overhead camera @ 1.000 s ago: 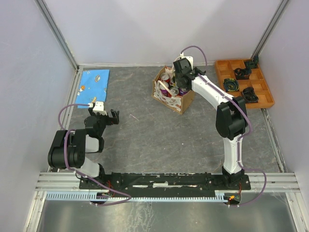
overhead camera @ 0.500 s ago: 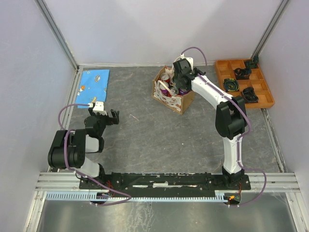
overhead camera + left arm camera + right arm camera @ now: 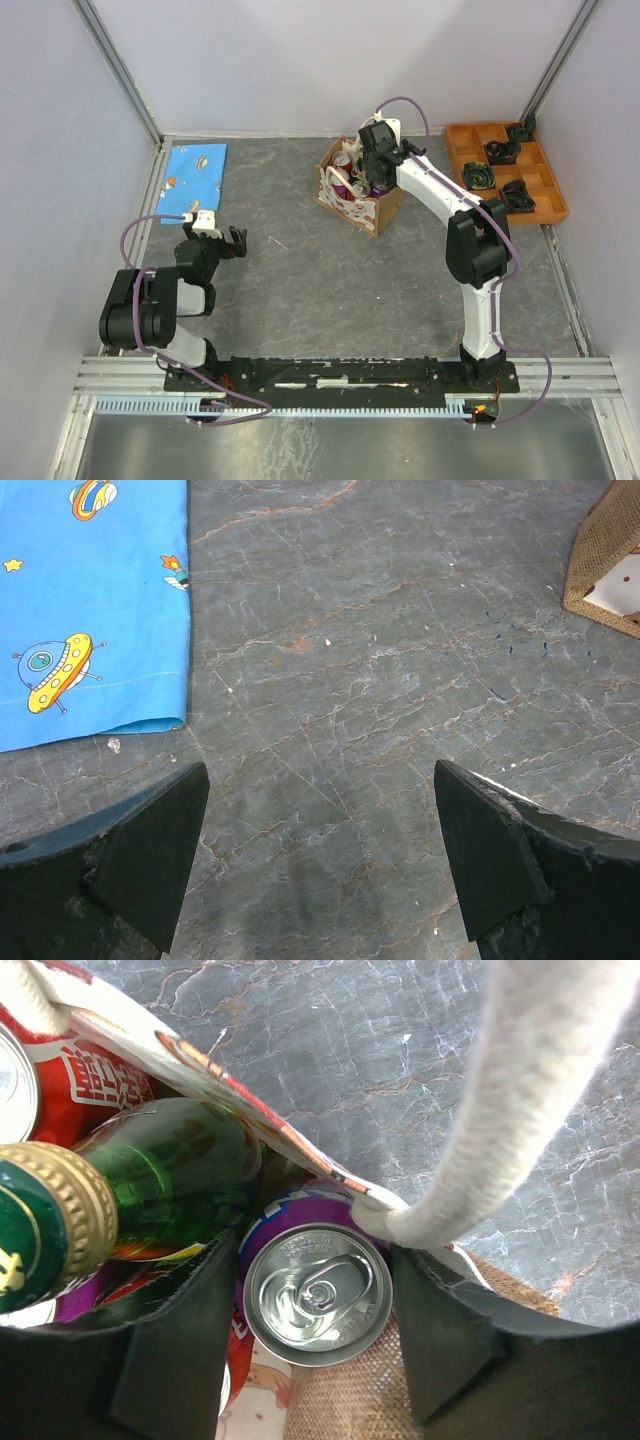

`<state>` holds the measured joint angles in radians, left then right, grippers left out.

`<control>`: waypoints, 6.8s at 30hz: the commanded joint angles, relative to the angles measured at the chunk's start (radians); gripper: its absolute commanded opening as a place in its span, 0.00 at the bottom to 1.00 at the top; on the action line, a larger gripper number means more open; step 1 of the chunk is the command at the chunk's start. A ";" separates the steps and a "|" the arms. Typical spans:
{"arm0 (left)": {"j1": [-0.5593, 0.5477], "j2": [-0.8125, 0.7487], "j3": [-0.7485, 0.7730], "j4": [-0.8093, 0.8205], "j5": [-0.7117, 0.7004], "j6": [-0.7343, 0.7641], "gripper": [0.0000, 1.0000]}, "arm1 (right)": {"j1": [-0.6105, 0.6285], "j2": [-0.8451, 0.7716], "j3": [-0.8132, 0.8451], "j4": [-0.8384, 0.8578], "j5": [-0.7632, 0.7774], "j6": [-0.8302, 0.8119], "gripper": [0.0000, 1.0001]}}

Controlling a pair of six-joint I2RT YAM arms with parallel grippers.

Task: Take the beverage out of the canvas bag

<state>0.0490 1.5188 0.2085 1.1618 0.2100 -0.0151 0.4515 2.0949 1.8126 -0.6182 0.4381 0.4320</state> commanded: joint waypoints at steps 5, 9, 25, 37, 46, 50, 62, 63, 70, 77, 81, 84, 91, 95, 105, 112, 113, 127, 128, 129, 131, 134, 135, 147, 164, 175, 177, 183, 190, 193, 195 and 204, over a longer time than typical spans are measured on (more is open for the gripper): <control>0.003 0.002 0.008 0.056 -0.018 0.017 0.99 | -0.010 0.081 -0.008 -0.144 0.001 0.019 0.58; 0.003 0.003 0.008 0.056 -0.018 0.017 0.99 | -0.011 0.109 0.008 -0.179 0.007 0.013 0.60; 0.004 0.003 0.008 0.062 -0.019 0.015 0.99 | -0.010 0.107 -0.038 -0.225 0.052 0.002 0.69; 0.002 0.003 0.008 0.062 -0.019 0.016 0.99 | -0.008 0.168 -0.040 -0.259 0.049 -0.018 0.68; 0.003 0.005 0.007 0.063 -0.018 0.016 0.99 | 0.016 0.089 -0.047 -0.220 0.194 -0.090 0.78; 0.003 0.004 0.007 0.065 -0.018 0.016 0.99 | 0.021 0.064 -0.045 -0.218 0.226 -0.110 0.79; 0.003 0.003 0.008 0.062 -0.018 0.015 0.99 | 0.022 0.153 -0.007 -0.215 0.103 -0.083 0.73; 0.002 0.003 0.007 0.062 -0.019 0.015 0.99 | 0.022 0.158 -0.002 -0.215 0.093 -0.081 0.70; 0.003 0.004 0.007 0.062 -0.019 0.015 0.99 | 0.020 0.158 0.037 -0.235 0.057 -0.085 0.02; 0.003 0.003 0.008 0.061 -0.019 0.015 0.99 | 0.021 0.046 0.040 -0.200 0.065 -0.103 0.00; 0.003 0.004 0.008 0.062 -0.018 0.015 0.99 | 0.021 -0.047 0.047 -0.148 0.081 -0.125 0.00; 0.003 0.003 0.008 0.061 -0.018 0.015 0.99 | 0.020 -0.099 0.068 -0.119 0.083 -0.144 0.00; 0.003 0.004 0.008 0.062 -0.019 0.015 0.99 | 0.020 -0.175 0.105 -0.081 0.072 -0.155 0.00; 0.003 0.003 0.008 0.061 -0.018 0.015 0.99 | 0.020 -0.201 0.117 -0.078 0.056 -0.159 0.00; 0.003 0.003 0.008 0.062 -0.019 0.015 0.99 | 0.021 -0.277 0.188 -0.043 0.102 -0.227 0.00; 0.003 0.004 0.008 0.062 -0.019 0.016 0.99 | 0.021 -0.409 0.156 0.084 0.258 -0.314 0.00; 0.003 0.004 0.008 0.062 -0.020 0.015 0.99 | 0.020 -0.433 0.136 0.110 0.294 -0.331 0.00; 0.004 0.002 0.008 0.056 -0.018 0.017 0.99 | -0.136 -0.577 -0.190 0.022 0.303 -0.139 0.00; 0.003 0.003 0.008 0.055 -0.018 0.017 0.99 | -0.137 -0.586 -0.239 0.031 0.278 -0.126 0.00; 0.003 0.001 0.008 0.056 -0.018 0.017 0.99 | -0.137 -0.598 -0.304 0.048 0.255 -0.116 0.00; 0.003 0.003 0.008 0.058 -0.017 0.017 0.99 | -0.136 -0.617 -0.380 0.067 0.219 -0.098 0.00; 0.003 0.003 0.008 0.061 -0.019 0.015 0.99 | -0.135 -0.629 -0.450 0.066 0.181 -0.090 0.00; 0.002 0.004 0.008 0.062 -0.019 0.015 0.99 | -0.132 -0.634 -0.472 0.067 0.170 -0.087 0.00; 0.002 0.003 0.008 0.059 -0.019 0.015 0.99 | -0.014 -0.661 -0.659 0.152 0.111 -0.033 0.00; 0.003 0.003 0.008 0.055 -0.019 0.017 0.99 | 0.053 -0.518 -0.627 0.196 0.073 -0.010 0.00; 0.002 0.003 0.008 0.057 -0.018 0.017 0.99 | 0.085 -0.469 -0.584 0.129 0.105 -0.010 0.67; 0.003 0.003 0.008 0.058 -0.018 0.017 0.99 | 0.089 -0.475 -0.575 0.118 0.117 -0.013 0.75; 0.004 0.003 0.008 0.058 -0.018 0.015 0.99 | 0.101 -0.493 -0.526 0.093 0.171 -0.044 0.99; 0.003 0.003 0.008 0.059 -0.018 0.015 0.99 | 0.103 -0.571 -0.467 0.096 0.203 -0.081 0.99; 0.003 0.003 0.008 0.058 -0.019 0.017 0.99 | 0.103 -0.610 -0.444 0.138 0.214 -0.113 0.99; 0.003 0.003 0.008 0.058 -0.018 0.016 0.99 | 0.104 -0.613 -0.410 0.171 0.209 -0.142 0.99; 0.003 0.001 0.009 0.053 -0.018 0.017 0.99 | 0.103 -0.354 -0.071 0.081 0.110 -0.197 0.91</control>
<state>0.0490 1.5196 0.2085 1.1610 0.2096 -0.0151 0.5499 1.6119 1.5887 -0.4801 0.6003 0.2626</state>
